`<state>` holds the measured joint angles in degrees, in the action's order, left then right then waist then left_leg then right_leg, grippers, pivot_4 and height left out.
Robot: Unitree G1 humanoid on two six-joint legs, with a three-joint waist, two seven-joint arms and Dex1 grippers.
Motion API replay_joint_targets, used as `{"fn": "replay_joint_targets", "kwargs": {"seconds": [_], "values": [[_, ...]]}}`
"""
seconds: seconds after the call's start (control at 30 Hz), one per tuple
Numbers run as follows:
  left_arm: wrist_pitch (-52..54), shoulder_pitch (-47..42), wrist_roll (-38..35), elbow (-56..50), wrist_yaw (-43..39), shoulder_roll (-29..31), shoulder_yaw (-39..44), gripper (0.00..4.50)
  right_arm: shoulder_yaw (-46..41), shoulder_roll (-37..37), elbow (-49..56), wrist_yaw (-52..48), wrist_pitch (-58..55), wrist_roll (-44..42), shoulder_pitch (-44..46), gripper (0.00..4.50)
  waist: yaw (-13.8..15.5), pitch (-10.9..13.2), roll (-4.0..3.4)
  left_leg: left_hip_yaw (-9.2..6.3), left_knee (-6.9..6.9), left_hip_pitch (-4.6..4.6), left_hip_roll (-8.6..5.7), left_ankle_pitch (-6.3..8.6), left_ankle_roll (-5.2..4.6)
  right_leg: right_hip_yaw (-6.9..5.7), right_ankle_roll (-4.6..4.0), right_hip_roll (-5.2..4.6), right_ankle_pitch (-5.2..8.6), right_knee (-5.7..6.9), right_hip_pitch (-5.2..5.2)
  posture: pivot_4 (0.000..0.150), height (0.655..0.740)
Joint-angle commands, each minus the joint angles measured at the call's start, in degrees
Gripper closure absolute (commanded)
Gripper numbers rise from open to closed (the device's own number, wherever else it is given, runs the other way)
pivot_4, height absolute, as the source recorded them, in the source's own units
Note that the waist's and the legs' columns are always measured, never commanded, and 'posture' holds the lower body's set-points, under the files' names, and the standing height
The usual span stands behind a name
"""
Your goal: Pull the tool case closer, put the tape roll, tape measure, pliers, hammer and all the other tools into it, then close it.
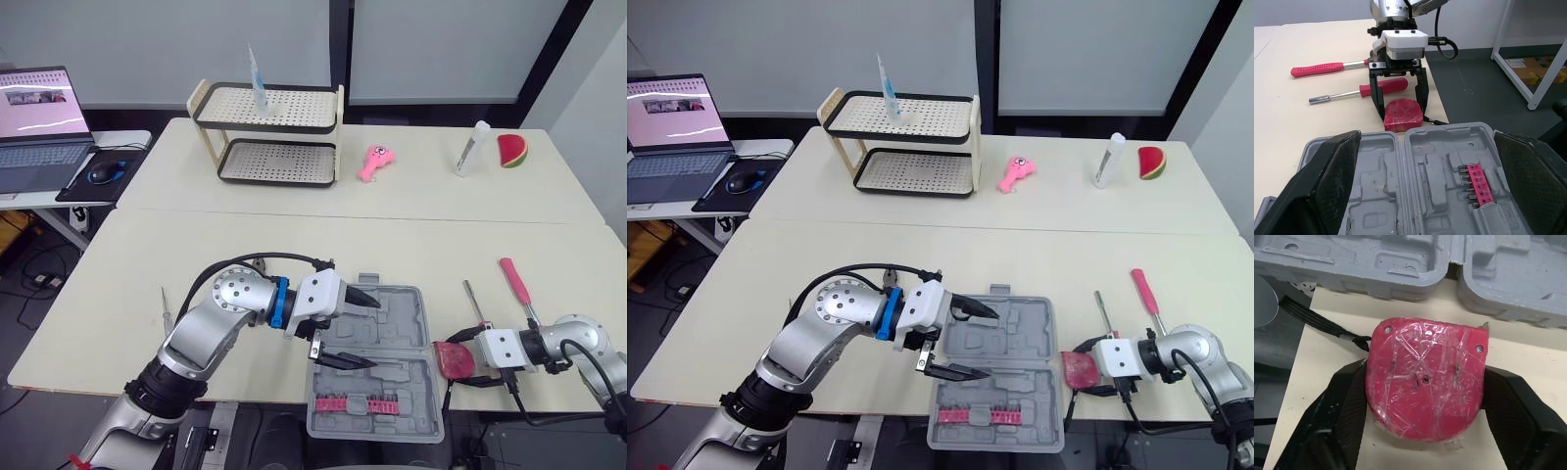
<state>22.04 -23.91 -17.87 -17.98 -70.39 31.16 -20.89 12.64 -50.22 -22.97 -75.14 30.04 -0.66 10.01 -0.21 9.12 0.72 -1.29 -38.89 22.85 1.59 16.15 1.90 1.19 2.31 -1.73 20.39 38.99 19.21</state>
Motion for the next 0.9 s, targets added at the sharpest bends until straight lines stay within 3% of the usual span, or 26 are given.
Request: {"fn": "replay_joint_targets", "kwargs": {"seconds": [0.03, 0.2, 0.4, 0.53, 0.67, 0.9], "values": [[0.02, -0.77, -1.0, -2.11, 0.52, -0.03, 0.41, 0.0, -0.53, -0.57, 1.05, -0.63, -0.52, -1.4, -0.42, 1.39, 0.0, 0.0, 0.0, 0.0, 0.0, 0.0, 0.0, 0.0, 0.0, 0.0, 0.0, 0.0, 0.0, 0.0, 0.0, 0.15, 0.74], [-1.63, -1.01, -0.58, -0.13, 1.19, 0.48, 2.28, 0.0, -3.65, -3.23, 7.8, 0.47, -7.44, -3.6, -1.69, 1.39, 0.06, 0.01, -0.03, 0.0, 0.0, 0.01, -0.01, 0.0, 0.0, 0.0, 0.0, -0.01, 0.0, 0.0, 0.0, 0.15, 0.74], [-4.41, 0.05, -0.44, 3.78, 2.57, 1.35, 5.68, 0.0, -6.57, -7.99, 30.25, 4.87, -35.46, -3.39, 0.02, 1.39, -0.07, 0.02, -0.1, -0.04, 0.03, 0.02, 0.04, 0.01, -0.02, 0.01, 0.0, 0.01, 0.0, 0.03, 0.04, 0.15, 0.74], [-4.61, 0.95, -0.86, 4.61, 4.08, 1.16, 7.21, 0.0, -1.66, -8.14, 39.94, 4.84, -49.49, 0.51, 6.74, 1.39, 0.04, 0.02, -0.1, -0.08, 0.03, 0.05, 0.0, 0.01, -0.02, 0.0, 0.0, 0.0, 0.0, 0.02, 0.07, 0.15, 0.74], [-5.32, 0.98, -0.67, 6.1, 5.05, 0.8, 7.91, 0.0, 6.26, -2.77, 41.49, 6.61, -59.72, 5.75, 16.25, 1.39, 0.03, 0.03, -0.07, -0.1, 0.02, 0.07, -0.03, 0.04, -0.07, -0.03, 0.0, -0.02, 0.0, 0.02, 0.09, 0.15, 0.74], [-5.67, 1.79, -0.75, 5.88, 5.19, 0.89, 8.06, 0.0, 15.84, 1.27, 35.93, 6.43, -60.11, 13.6, 22.68, 1.39, 0.17, 0.03, -0.07, -0.1, 0.03, 0.18, -0.11, 0.01, -0.01, -0.1, 0.0, -0.14, 0.0, 0.01, 0.2, 0.15, 0.74]]}}
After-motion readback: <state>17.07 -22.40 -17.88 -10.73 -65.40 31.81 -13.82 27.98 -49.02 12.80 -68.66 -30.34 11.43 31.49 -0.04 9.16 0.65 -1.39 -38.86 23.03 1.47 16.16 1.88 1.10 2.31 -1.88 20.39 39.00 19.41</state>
